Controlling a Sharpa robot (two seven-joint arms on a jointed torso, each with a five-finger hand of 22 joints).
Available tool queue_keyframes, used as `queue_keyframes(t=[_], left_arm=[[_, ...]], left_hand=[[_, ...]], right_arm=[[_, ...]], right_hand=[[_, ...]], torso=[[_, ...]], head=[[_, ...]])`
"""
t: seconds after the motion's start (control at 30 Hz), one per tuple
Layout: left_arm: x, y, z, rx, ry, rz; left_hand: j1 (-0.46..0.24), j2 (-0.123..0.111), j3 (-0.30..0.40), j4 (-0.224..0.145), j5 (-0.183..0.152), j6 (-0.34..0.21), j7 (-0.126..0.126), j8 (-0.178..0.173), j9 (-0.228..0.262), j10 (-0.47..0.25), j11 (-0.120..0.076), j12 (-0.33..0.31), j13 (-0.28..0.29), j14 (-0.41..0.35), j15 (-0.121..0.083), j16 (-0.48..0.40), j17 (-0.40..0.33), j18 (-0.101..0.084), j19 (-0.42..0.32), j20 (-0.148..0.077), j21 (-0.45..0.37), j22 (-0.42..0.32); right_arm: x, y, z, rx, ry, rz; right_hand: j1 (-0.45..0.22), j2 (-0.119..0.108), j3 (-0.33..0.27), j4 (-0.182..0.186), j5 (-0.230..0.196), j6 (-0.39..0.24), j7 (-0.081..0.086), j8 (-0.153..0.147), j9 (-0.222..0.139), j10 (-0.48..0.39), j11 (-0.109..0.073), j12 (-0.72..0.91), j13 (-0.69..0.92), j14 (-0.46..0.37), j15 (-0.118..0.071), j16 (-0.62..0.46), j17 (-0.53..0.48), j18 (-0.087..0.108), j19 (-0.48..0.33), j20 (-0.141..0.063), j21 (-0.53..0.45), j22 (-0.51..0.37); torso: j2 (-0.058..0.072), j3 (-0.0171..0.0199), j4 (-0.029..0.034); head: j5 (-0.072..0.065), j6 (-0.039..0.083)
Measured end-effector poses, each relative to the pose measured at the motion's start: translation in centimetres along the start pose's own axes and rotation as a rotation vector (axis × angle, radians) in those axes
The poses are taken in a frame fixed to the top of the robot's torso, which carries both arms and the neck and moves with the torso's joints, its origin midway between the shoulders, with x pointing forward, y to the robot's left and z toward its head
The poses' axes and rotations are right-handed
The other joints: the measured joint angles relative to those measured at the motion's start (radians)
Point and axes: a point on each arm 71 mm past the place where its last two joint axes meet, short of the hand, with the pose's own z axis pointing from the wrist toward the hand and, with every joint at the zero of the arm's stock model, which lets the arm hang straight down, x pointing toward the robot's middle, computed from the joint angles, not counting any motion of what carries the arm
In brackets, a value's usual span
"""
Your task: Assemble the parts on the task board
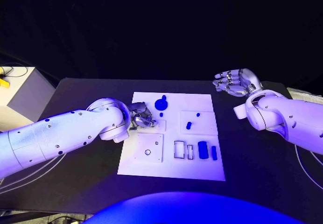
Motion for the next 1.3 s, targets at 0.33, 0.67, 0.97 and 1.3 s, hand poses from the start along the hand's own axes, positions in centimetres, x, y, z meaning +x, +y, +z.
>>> queue_keyframes(t=[0.33,0.67,0.97,1.3], left_arm=[[-0.9,0.0,-0.3,0.009,0.005,-0.050],[-1.9,0.5,-0.4,0.002,0.055,-0.068],[-4.1,0.5,0.8,-0.015,0.180,-0.053],[-5.1,0.0,2.3,-0.036,0.286,-0.021]], left_hand=[[-0.014,0.003,0.001,-0.001,0.007,0.011,-0.003,0.005,-0.009,0.018,-0.004,0.008,0.012,0.000,0.000,0.007,0.000,0.000,0.000,0.000,0.004,0.011],[-0.026,0.004,-0.005,-0.007,0.013,0.021,0.000,0.005,-0.019,0.019,-0.005,0.008,0.012,0.000,0.000,0.011,0.000,0.000,0.000,0.000,0.004,0.010],[-0.090,0.026,-0.034,-0.035,0.147,0.041,0.001,-0.002,-0.049,0.029,-0.004,0.023,0.038,0.000,0.000,0.023,0.000,0.000,-0.007,0.000,0.026,0.031],[-0.154,0.066,-0.057,-0.059,0.214,0.064,-0.007,-0.002,-0.061,0.055,-0.009,0.050,0.082,0.000,0.000,0.040,0.000,0.000,-0.002,-0.005,0.056,0.073]], right_arm=[[0.1,-0.1,0.0,0.002,0.004,0.001],[0.1,-0.1,0.0,0.004,0.006,0.001],[0.3,-0.1,0.2,0.003,0.009,0.003],[0.6,0.0,0.3,0.002,0.012,0.004]], right_hand=[[0.000,0.000,0.000,0.000,0.000,0.000,0.000,0.000,0.000,0.000,0.000,0.000,0.000,0.000,0.000,0.000,-0.001,0.000,0.000,0.000,0.000,0.000],[0.000,0.000,0.000,0.000,0.004,0.000,0.000,0.000,0.000,0.000,0.000,0.000,0.000,0.000,0.000,0.000,-0.002,0.000,0.000,0.000,0.000,0.000],[0.000,0.000,0.003,-0.003,0.008,0.000,0.000,0.000,-0.001,0.000,0.000,0.000,0.000,0.000,0.000,0.000,-0.002,0.000,0.000,0.000,0.000,0.000],[-0.004,-0.004,0.003,-0.003,0.008,0.000,0.000,0.000,-0.001,0.000,0.000,0.000,0.000,0.000,0.000,0.000,-0.002,0.000,0.000,0.000,0.000,0.000]], torso=[[0.000,0.0007,0.0000],[0.000,0.0012,0.0000],[-0.001,0.0016,0.0000],[0.000,0.0012,-0.0008]], head=[[0.001,0.000],[-0.001,0.000],[0.001,0.000],[0.002,0.000]])
